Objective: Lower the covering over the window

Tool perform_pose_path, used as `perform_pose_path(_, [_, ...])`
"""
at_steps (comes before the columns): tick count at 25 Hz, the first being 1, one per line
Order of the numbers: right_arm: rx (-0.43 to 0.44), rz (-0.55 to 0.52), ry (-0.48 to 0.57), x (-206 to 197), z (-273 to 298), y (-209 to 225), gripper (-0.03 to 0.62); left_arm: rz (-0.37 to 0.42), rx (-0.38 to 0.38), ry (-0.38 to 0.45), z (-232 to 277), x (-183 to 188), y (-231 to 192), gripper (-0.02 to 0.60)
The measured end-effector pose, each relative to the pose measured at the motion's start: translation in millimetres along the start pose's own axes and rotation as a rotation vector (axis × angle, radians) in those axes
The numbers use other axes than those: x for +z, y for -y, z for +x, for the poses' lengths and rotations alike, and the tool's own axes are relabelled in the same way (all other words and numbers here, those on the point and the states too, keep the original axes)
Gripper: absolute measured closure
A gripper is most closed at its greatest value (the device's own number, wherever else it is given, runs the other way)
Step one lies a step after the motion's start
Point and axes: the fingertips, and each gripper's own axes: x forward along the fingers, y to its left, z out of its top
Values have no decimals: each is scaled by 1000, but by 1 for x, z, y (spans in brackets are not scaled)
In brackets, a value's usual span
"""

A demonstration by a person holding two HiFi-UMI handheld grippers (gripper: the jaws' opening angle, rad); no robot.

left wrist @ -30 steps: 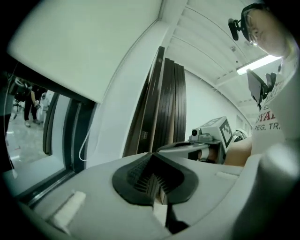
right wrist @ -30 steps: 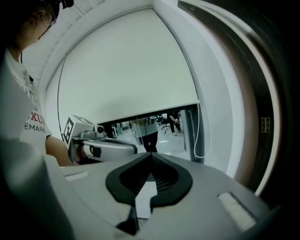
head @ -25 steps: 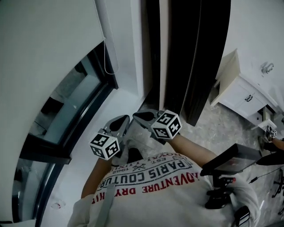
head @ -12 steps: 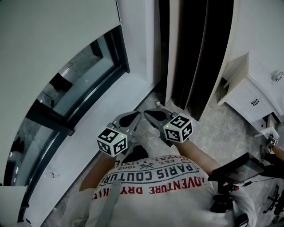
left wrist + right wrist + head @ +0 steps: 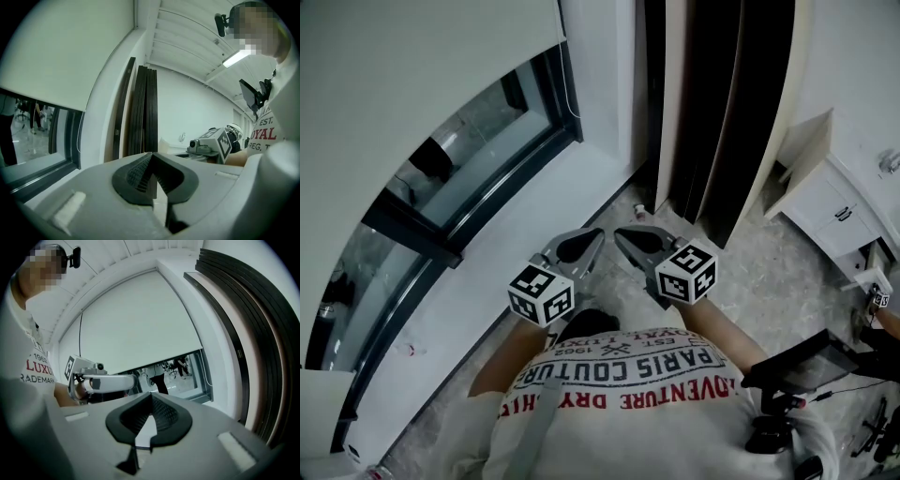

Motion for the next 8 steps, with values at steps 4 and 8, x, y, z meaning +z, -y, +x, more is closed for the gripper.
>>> perform_pose_path(4, [5, -15, -1, -2, -5, -10, 594, -8, 2, 11, -8, -2, 7, 579])
perform_pose_path(8, [-1, -16, 12, 0, -8, -15, 594, -4, -1, 14, -15, -4, 11, 579])
